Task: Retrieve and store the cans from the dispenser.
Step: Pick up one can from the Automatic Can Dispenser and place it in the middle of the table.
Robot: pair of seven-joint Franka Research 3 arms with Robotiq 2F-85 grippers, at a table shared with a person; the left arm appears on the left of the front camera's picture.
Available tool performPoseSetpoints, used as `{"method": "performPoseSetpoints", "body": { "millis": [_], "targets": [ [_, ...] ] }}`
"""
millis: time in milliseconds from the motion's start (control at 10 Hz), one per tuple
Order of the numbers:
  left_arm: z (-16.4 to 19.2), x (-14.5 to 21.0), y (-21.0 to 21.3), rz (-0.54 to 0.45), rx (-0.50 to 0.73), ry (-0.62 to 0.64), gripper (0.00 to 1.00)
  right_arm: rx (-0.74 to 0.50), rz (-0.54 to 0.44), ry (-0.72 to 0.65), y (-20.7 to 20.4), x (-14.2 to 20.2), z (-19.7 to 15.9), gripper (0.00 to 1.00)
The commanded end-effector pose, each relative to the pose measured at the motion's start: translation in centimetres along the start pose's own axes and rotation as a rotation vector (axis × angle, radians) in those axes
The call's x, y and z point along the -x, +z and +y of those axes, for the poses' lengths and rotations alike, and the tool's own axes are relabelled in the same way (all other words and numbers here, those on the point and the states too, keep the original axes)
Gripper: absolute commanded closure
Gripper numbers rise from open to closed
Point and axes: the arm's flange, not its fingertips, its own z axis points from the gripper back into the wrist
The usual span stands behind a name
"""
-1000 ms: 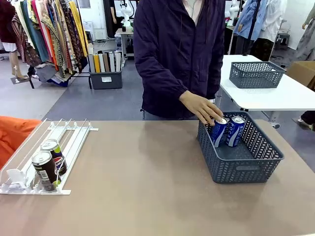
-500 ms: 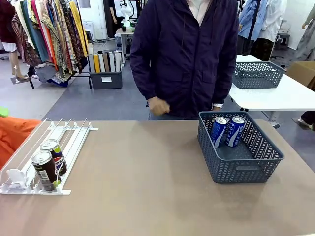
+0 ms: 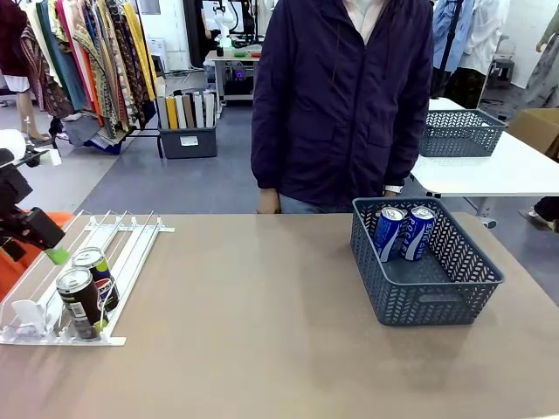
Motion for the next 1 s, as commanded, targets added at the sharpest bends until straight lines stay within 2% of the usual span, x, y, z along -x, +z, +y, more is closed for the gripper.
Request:
{"method": "performPoseSetpoints", "body": {
  "millis": [0,400,600,900],
  "targets": [
    [1.1,0.7,1.8,-0.067,-0.009,0.046,0.0,-0.021,-0.022,0.005,-0.2,-0.5,0.3,0.0],
    [1.2,0.7,1.9,-0.06,0.012,0.03,0.0,-0.021,-0.022,0.005,-0.2,-0.5,0.3,0.0],
    [-1.1,0.4,0.3,-0.071,-0.019,0.122,0.0,-0.021,-0.022,0.005,-0.2,-0.5,0.3,0.0],
    [-3.4,1.5,-2.3,-0.025,-0.09,0.094,0.0,-0.021,-0.022,0.005,-0.2,-0.5,0.3,0.0]
  ]
}}
